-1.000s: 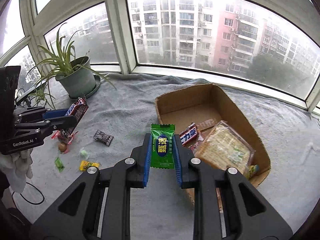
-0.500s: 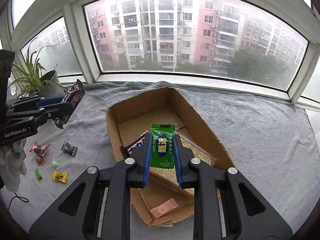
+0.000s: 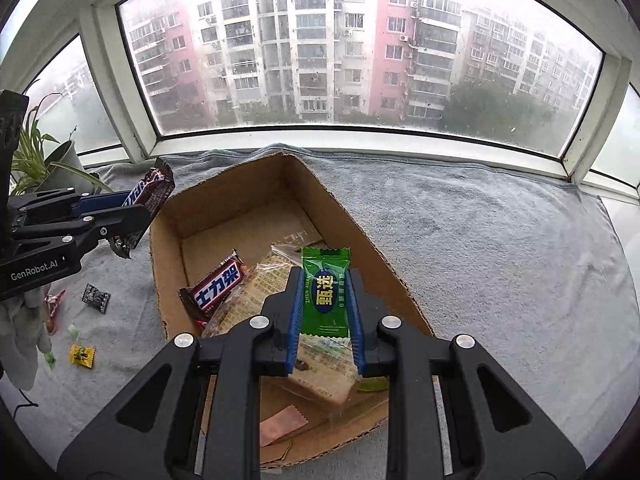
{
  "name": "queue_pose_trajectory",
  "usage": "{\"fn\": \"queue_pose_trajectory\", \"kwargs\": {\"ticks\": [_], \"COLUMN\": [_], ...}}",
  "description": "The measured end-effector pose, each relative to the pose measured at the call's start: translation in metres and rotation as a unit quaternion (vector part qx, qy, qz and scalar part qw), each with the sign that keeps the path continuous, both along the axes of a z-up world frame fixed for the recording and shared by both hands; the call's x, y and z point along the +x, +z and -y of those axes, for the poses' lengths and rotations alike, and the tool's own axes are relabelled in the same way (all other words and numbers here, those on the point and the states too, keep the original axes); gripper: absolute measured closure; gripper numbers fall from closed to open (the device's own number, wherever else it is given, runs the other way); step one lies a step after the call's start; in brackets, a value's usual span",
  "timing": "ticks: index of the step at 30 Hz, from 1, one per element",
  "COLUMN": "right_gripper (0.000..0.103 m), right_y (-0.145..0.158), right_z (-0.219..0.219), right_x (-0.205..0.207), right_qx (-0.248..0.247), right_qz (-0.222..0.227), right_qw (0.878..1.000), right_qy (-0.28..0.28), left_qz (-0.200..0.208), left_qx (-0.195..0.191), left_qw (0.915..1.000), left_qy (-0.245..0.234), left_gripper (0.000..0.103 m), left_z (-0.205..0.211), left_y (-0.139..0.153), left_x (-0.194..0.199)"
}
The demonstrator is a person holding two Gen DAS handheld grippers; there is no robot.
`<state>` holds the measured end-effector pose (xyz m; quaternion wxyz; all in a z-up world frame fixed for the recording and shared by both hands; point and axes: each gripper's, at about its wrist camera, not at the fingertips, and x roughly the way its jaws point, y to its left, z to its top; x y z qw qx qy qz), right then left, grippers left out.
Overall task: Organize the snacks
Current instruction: 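Carry the green candy and Snickers bar over the cardboard box, then open both grippers to drop the green candy and Snickers bar into the box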
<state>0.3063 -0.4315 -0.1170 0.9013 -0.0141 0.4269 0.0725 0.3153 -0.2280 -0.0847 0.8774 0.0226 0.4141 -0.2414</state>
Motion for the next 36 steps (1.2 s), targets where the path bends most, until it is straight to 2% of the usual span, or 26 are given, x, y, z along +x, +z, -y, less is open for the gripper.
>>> {"fn": "queue_pose_trajectory", "kwargs": {"ticks": [11, 12, 13, 15, 16, 25, 29, 36], "right_gripper": [0.079, 0.075, 0.07, 0.046, 0.044, 0.043, 0.033, 0.033], "right_y": [-0.006, -0.006, -0.006, -0.004, -0.002, 0.009, 0.016, 0.033], "right_z": [0.0, 0.0, -0.001, -0.002, -0.002, -0.013, -0.018, -0.033], "right_x": [0.002, 0.003, 0.002, 0.0, -0.002, -0.01, -0.016, -0.034], "right_qx": [-0.01, -0.011, -0.013, -0.021, -0.022, -0.029, -0.029, -0.022], "right_qz": [0.0, -0.001, 0.0, 0.007, 0.011, 0.022, 0.029, 0.044], "right_qw": [1.0, 1.0, 1.0, 1.0, 1.0, 0.999, 0.999, 0.999], "right_qy": [-0.006, -0.005, -0.005, -0.008, -0.008, -0.001, 0.003, 0.018], "left_qz": [-0.013, -0.014, -0.013, -0.01, -0.009, -0.004, 0.0, 0.011], "left_qx": [0.002, 0.002, 0.002, 0.0, -0.002, 0.0, -0.002, -0.006], "left_qw": [0.9999, 0.9999, 0.9999, 0.9999, 1.0, 1.0, 1.0, 0.9999], "left_qy": [-0.006, -0.007, -0.008, -0.003, -0.002, 0.002, 0.004, 0.01], "left_gripper": [0.076, 0.075, 0.07, 0.059, 0.056, 0.056, 0.056, 0.056], "left_z": [0.01, 0.011, 0.011, 0.01, 0.009, 0.003, -0.001, -0.019], "left_y": [-0.006, -0.006, -0.006, -0.005, -0.005, 0.0, 0.006, 0.022], "left_x": [0.007, 0.007, 0.006, 0.006, 0.005, 0.0, -0.005, -0.021]}}
